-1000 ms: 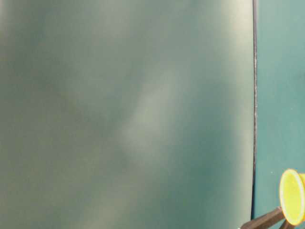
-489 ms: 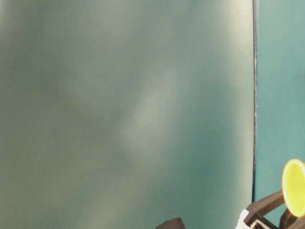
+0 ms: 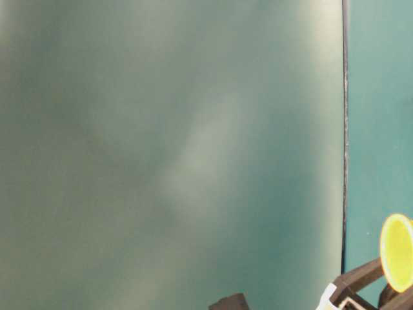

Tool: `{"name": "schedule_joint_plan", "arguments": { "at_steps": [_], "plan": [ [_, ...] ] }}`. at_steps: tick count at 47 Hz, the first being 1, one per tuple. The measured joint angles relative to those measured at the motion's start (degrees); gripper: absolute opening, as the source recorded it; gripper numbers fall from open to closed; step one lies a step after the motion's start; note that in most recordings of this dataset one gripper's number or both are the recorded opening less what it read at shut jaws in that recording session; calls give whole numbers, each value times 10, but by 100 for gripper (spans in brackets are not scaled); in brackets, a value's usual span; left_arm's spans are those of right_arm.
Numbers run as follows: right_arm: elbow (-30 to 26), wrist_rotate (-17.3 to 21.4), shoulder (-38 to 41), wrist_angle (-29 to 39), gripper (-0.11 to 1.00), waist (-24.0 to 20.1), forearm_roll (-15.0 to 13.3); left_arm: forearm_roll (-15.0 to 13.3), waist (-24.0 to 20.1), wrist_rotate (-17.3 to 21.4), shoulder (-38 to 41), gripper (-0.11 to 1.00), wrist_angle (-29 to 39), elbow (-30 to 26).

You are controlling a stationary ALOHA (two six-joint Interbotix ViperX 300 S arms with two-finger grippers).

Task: Move the cup forward with left arm.
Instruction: 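Slide the gripped cup with the left gripper toward the table's front edge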

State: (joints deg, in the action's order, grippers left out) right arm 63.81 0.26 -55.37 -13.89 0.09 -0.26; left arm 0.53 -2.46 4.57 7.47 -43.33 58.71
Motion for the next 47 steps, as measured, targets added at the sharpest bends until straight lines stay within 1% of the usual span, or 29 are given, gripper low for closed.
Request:
{"name": "schedule_joint_plan", "arguments": {
  "at_steps": [8, 19, 34, 47],
  "plan": [
    [0, 0, 0, 0, -1, 1, 1, 0, 11, -3, -7, 65, 6, -1],
    [-1, 0, -1, 0, -1, 1, 1, 0, 47, -8, -8, 65, 26, -2],
    [-1, 0, -2, 3, -1, 1, 1, 0, 111, -13, -8, 65, 30, -13],
    [-3, 0, -2, 13, -1, 1, 1, -1, 189, -13, -8, 65, 44, -36]
  ]
}}
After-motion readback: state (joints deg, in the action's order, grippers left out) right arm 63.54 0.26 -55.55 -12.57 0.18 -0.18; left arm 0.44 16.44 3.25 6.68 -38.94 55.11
